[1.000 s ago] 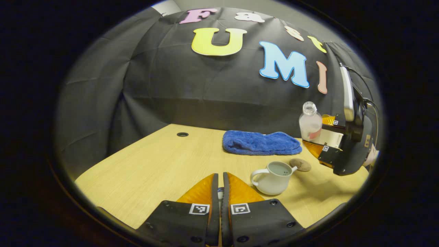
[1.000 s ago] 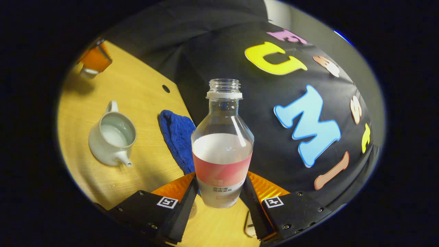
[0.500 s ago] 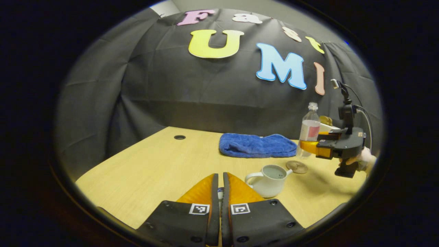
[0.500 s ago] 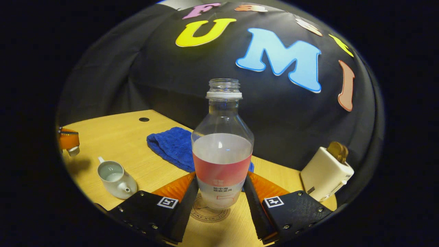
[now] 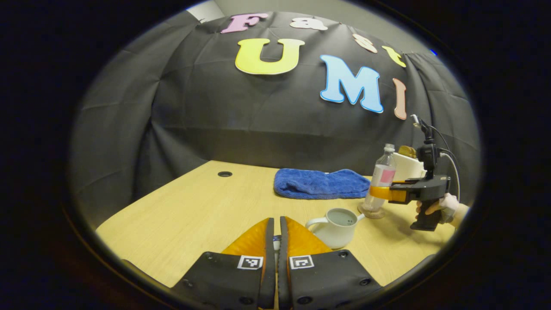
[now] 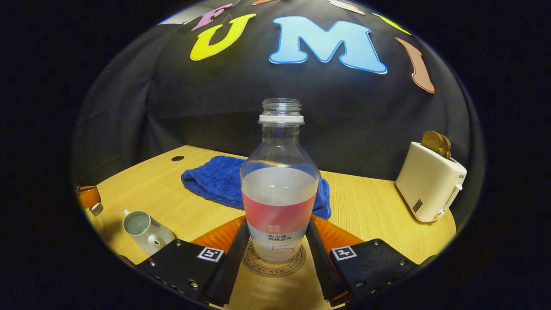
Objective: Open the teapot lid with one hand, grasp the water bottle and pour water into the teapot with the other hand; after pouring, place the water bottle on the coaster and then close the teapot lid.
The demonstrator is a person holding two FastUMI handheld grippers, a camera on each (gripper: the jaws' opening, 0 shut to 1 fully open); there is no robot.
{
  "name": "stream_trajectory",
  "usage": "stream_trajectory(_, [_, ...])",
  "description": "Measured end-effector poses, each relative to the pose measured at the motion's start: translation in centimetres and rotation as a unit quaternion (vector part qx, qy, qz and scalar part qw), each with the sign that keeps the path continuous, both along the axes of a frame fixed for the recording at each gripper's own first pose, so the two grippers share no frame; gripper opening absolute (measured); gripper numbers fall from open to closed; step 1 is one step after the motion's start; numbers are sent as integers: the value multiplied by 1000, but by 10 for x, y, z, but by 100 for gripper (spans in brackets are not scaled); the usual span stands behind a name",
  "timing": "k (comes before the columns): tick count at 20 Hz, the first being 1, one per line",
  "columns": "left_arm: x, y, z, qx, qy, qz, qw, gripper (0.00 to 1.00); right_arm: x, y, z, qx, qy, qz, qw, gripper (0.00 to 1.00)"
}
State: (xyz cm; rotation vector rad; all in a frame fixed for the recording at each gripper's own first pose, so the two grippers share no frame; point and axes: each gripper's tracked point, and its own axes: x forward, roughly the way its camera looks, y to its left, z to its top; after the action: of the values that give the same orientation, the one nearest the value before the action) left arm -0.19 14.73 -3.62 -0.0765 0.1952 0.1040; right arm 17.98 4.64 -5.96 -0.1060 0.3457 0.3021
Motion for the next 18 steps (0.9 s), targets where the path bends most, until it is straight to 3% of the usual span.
stream_trajectory(8, [2, -5, -1, 2, 2, -4, 1000, 9, -2, 3, -2, -8, -5, 0, 1000, 78])
stream_trajectory(10, [2, -7, 0, 2, 0, -5, 1000, 9, -1, 3, -2, -6, -9, -2, 1000, 83])
stream_trajectory(11, [2, -7, 0, 2, 1, -6, 1000, 10, -1, 1, 1, -7, -12, -5, 1000, 97])
stream_trajectory(12, [2, -8, 2, 1, 0, -7, 1000, 10, -2, 1, 3, -8, -15, -6, 1000, 100])
stream_trajectory(18, [16, -20, 17, 0, -17, -22, 1000, 10, -11, -9, 16, 10, -35, -25, 999, 100])
